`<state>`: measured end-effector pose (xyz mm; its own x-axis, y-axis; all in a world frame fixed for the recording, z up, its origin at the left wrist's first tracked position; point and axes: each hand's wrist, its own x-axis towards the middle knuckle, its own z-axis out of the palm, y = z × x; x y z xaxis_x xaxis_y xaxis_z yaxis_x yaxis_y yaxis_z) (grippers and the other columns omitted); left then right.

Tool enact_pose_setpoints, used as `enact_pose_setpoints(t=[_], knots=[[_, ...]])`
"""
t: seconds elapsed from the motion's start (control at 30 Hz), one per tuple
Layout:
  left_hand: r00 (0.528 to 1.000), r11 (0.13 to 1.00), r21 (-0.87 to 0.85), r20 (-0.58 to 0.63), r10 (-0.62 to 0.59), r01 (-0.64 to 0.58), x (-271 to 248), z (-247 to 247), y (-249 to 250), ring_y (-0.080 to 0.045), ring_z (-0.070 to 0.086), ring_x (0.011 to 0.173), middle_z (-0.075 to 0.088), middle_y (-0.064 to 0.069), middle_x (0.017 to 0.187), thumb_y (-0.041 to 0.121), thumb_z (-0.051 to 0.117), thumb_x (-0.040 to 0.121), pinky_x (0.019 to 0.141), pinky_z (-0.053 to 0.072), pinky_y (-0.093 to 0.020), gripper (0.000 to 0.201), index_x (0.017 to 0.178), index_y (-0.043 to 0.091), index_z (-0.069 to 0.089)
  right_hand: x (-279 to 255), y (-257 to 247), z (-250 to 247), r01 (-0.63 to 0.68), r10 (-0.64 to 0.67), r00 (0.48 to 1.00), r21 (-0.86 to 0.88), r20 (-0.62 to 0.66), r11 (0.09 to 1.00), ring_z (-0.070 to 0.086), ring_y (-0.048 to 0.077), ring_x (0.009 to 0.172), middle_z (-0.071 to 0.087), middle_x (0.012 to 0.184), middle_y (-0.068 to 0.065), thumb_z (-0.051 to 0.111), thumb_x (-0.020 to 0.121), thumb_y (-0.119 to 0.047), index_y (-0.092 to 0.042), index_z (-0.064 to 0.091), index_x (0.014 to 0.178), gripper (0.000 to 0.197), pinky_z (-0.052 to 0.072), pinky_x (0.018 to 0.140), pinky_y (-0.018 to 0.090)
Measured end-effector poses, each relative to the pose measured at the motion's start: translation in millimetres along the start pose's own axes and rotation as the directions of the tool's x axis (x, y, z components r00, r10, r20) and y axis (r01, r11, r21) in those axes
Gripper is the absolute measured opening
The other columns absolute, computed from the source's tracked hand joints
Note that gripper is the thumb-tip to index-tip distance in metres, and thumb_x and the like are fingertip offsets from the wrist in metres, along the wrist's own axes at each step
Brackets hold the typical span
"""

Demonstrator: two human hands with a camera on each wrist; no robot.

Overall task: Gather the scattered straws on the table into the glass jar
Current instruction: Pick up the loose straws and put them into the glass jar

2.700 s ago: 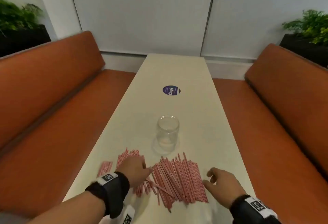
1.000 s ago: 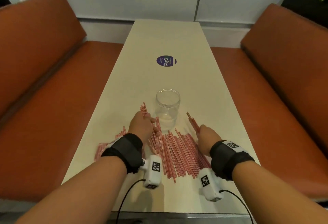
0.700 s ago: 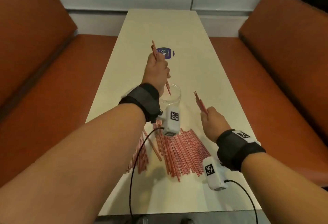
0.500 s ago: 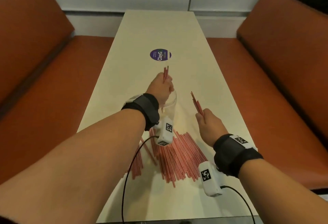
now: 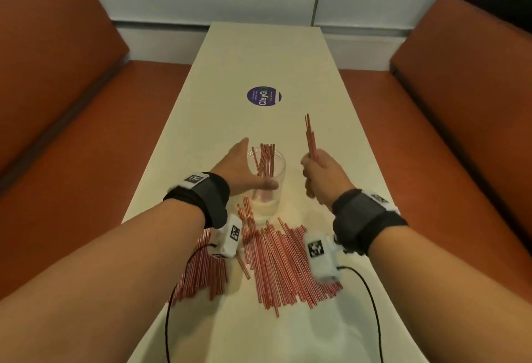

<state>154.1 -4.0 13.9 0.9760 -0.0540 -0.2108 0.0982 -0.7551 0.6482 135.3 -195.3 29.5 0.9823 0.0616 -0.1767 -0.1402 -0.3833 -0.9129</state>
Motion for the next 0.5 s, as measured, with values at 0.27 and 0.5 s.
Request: enact_pose_setpoints(t=[0.27, 0.5], knots=[[1.000, 1.000, -0.015, 0.029, -0.009, 0.010, 9, 12, -11, -0.021, 0.030, 0.142, 0.027, -0.005, 0.157, 0.047, 0.080, 0.069, 0.113, 0.028, -0.032, 0.110, 0.152, 0.017, 0.014, 50, -37, 46, 0.052, -0.103, 0.990, 0.426, 0.098, 0.903, 0.046, 0.014, 0.061, 0.047, 0.071, 0.001, 0.033, 0.103, -0.013, -0.017, 0.048, 0.087, 0.022, 0.042, 0.063, 0.026], [0.999, 1.000, -0.021, 0.047, 0.009, -0.008, 9, 8, -17, -0.021, 0.030, 0.142, 0.026, -0.004, 0.157, 0.047, 0.080, 0.069, 0.112, 0.028, -0.032, 0.110, 0.152, 0.018, 0.014, 62, -25, 59, 0.012, -0.035, 0.996, 0.255, 0.086, 0.967, 0.056, 0.016, 0.070, 0.058, 0.072, 0.001, 0.041, 0.099, -0.011, -0.009, 0.053, 0.099, 0.012, 0.050, 0.076, 0.032]])
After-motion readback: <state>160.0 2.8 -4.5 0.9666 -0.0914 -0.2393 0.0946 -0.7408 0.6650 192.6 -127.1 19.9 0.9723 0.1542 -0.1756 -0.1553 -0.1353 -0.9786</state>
